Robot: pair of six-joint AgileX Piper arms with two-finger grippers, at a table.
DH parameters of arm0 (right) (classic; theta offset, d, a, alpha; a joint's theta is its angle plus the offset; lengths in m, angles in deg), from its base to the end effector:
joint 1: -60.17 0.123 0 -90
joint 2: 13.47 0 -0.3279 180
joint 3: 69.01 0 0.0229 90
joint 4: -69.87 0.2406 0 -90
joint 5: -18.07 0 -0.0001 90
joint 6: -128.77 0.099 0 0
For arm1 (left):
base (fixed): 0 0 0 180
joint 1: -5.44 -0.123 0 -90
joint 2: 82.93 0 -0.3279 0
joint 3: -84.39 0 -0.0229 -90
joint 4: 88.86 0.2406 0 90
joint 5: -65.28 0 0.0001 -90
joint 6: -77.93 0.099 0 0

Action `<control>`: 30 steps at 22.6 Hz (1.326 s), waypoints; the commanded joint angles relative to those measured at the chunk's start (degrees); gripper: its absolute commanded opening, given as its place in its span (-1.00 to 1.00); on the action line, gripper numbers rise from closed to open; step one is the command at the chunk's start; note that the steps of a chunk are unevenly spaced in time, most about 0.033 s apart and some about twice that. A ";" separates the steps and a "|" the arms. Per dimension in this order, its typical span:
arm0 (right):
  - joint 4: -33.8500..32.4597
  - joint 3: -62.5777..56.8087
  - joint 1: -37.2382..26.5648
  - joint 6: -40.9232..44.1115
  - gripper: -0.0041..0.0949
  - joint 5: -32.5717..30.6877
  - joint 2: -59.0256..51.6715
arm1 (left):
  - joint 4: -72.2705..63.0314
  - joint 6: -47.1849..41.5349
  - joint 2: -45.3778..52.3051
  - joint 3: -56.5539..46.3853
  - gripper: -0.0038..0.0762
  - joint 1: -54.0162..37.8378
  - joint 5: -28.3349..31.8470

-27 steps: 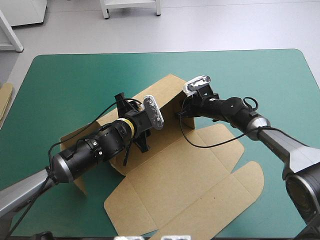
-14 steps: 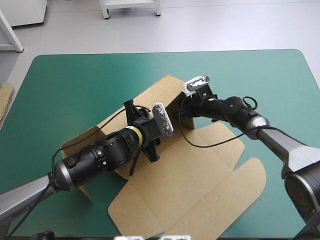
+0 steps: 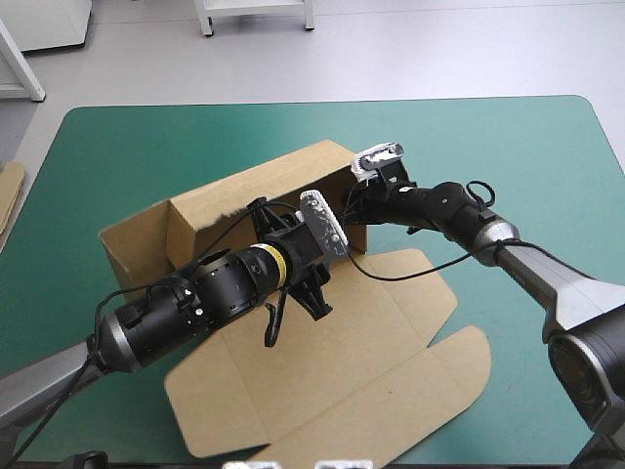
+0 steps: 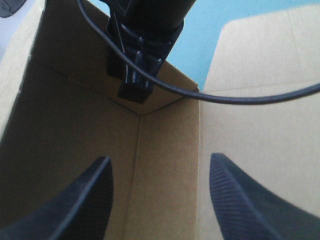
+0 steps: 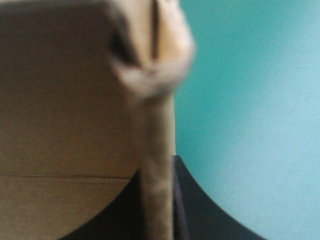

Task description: Fold the box

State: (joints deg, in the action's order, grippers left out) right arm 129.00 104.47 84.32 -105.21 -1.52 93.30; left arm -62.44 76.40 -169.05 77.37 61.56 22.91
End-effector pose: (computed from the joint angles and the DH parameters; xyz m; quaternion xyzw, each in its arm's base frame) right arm 0.3565 0.1912 0.3103 -0.2230 0.8459 0.2366 0.4228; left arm 0.1858 -0.2234 0.3961 0.5003 0.7558 0.0032 0.4224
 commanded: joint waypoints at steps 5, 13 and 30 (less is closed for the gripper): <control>-0.49 3.20 -0.27 6.38 -0.92 0.47 -2.01 | 4.57 -2.30 2.26 7.89 -0.66 -0.85 -4.04; -14.97 4.88 -2.13 22.43 -0.92 -7.47 -2.23 | 2.75 -1.60 2.26 12.10 -0.92 -25.92 -4.50; -32.55 27.49 -11.11 42.47 -0.92 -48.07 -3.31 | -35.34 19.23 -0.01 12.10 -0.92 -62.81 -2.48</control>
State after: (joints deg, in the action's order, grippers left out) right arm 94.83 128.61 74.22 -64.83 -46.42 93.84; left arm -93.40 94.21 -169.66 87.52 0.53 17.08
